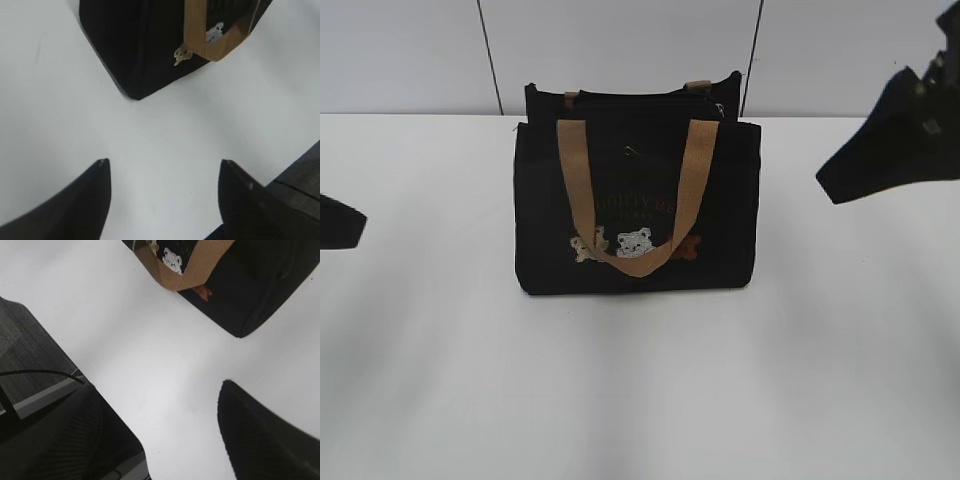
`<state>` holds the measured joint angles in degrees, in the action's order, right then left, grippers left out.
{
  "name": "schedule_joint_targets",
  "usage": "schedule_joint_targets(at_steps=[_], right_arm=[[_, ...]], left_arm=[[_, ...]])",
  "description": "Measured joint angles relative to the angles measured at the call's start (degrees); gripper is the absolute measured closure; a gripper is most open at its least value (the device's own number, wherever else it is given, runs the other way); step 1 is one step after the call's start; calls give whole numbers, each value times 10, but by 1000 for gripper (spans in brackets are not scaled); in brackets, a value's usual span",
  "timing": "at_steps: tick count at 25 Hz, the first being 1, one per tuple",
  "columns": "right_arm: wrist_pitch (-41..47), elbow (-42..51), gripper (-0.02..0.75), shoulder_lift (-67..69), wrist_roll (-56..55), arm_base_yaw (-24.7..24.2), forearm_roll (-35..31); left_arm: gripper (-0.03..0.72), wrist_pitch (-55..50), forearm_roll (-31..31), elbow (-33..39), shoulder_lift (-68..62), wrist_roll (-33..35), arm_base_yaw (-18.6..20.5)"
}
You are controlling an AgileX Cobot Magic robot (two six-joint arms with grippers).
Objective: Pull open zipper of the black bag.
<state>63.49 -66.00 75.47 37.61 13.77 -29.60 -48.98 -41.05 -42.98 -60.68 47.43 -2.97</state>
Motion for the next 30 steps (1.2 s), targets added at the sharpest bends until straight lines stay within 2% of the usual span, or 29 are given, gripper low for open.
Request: schedule_joint_targets(at_steps=[8,16,25,30], right_arm=[[-52,142,181,-209,-62,0,7],[-47,258,181,-428,-140,0,30],[28,329,199,-645,-249,0,173],[37,367,250,-724,-257,0,199]], left_arm=[[185,-32,132,35,200,-174,0],[185,-92,181,77,326,-249,0],[185,-155,260,79,444,-326,-18],[185,-156,270,79,501,-332,-18]])
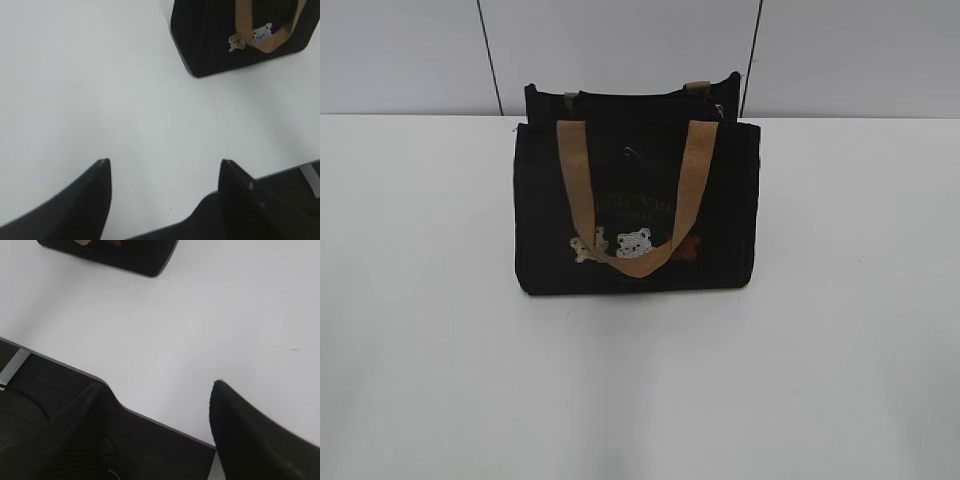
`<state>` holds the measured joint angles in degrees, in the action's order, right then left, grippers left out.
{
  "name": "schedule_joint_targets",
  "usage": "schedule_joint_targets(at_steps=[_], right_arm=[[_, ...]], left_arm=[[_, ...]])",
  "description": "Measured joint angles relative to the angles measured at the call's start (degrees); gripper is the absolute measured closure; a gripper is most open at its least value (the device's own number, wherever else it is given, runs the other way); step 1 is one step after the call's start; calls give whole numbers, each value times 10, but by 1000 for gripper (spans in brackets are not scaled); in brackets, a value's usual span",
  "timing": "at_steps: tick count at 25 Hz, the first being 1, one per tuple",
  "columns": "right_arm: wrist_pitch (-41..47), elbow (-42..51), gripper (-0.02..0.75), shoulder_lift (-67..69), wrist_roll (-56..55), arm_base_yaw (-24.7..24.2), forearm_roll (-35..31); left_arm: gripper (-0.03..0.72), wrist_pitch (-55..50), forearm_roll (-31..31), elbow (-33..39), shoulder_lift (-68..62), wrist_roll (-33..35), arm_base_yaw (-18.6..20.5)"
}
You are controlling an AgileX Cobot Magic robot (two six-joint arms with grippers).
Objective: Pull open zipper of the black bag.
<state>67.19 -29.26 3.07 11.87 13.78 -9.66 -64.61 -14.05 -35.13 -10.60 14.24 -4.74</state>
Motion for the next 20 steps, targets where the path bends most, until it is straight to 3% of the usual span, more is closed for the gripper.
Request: schedule_joint_targets(at_steps=[20], right_arm=[[-42,24,258,-24,-64,1,85]], left_arm=[[185,30,54,36,57,-46,0]])
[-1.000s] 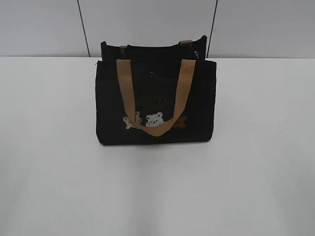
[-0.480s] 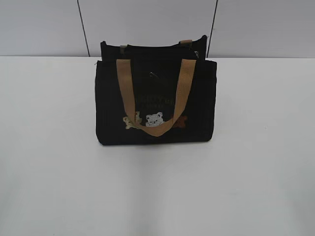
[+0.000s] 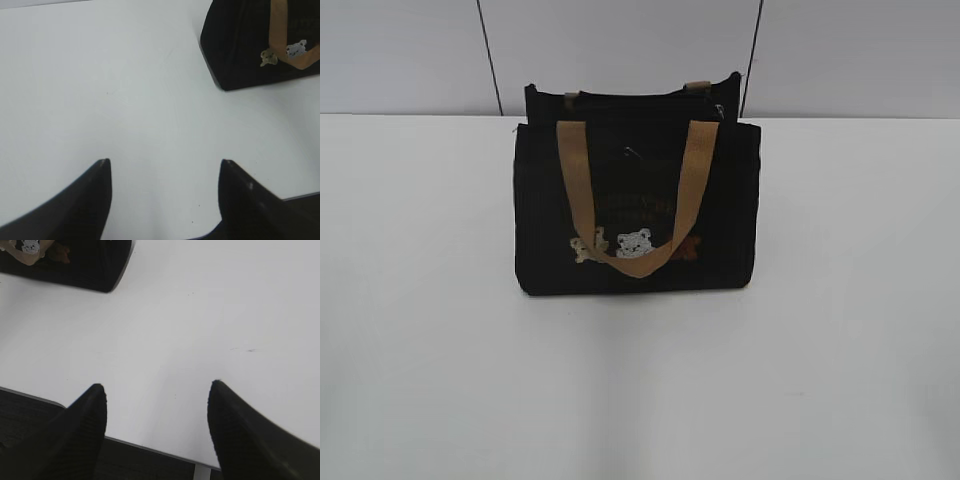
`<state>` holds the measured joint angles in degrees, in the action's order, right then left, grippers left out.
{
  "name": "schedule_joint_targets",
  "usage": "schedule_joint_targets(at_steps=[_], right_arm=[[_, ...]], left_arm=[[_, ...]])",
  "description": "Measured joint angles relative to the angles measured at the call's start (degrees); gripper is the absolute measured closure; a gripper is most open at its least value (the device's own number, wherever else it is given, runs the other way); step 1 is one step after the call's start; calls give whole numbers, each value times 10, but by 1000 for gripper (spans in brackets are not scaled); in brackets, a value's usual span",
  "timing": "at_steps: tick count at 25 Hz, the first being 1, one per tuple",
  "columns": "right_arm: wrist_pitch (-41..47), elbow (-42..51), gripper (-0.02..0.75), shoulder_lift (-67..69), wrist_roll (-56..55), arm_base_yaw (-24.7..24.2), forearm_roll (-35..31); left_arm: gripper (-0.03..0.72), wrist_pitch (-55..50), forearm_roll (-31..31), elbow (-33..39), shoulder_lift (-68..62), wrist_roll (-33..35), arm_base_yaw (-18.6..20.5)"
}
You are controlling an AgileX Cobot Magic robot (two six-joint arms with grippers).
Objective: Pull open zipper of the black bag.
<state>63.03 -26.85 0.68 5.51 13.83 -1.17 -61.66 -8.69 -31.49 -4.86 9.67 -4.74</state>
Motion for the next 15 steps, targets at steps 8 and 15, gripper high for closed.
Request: schedule_joint_targets(at_steps=[8,15], right_arm=[[0,0,264,0,-5,0,0],[-1,0,266,0,-6,-3,0]], left_arm=[[185,1,-13,2,0,0,0],[186,1,-15,3,0,0,0]])
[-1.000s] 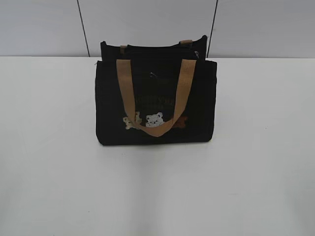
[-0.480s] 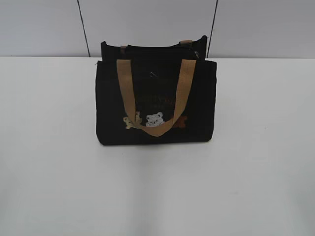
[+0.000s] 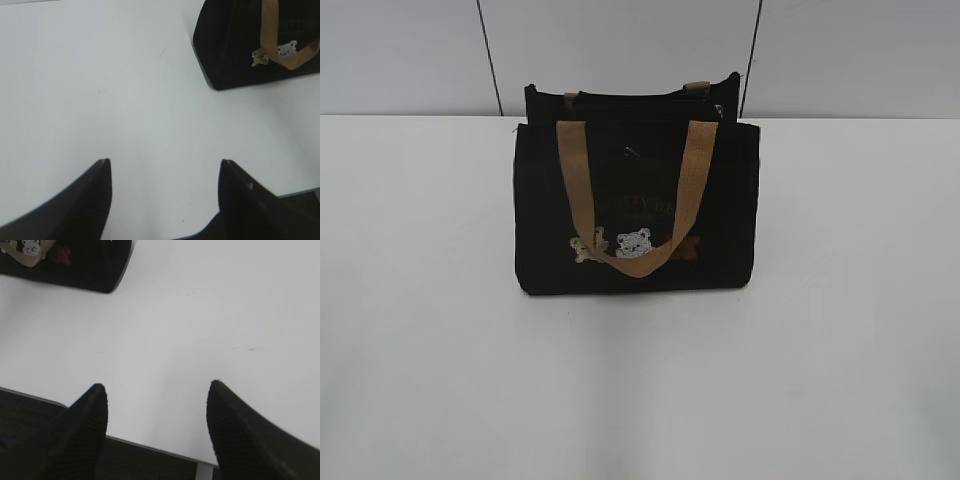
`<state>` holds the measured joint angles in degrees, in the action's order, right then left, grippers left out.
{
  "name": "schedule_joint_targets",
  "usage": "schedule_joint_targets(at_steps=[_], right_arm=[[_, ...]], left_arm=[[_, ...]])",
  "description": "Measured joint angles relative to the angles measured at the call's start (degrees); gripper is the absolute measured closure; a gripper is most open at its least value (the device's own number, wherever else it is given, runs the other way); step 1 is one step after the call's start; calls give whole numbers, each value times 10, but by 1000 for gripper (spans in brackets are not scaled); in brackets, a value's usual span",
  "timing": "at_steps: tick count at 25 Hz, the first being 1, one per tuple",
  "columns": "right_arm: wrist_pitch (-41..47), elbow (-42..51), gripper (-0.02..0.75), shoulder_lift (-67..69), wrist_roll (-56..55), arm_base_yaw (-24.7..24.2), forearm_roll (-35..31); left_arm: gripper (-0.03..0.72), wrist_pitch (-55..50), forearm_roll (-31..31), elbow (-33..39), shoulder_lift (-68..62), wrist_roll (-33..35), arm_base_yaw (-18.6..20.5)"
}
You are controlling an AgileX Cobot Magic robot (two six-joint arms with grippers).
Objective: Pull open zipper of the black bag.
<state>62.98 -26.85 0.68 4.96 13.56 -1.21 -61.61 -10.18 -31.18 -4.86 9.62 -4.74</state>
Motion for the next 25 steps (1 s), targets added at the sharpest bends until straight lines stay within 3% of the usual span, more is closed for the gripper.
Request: schedule_joint_targets(at_steps=[15,25], right_arm=[[-2,0,266,-11,-2,-118,-2],[-2,0,266,-11,-2,-129,-3]], left_arm=[[186,1,-1,0,52,0,16],[188,2,-1,0,52,0,21]])
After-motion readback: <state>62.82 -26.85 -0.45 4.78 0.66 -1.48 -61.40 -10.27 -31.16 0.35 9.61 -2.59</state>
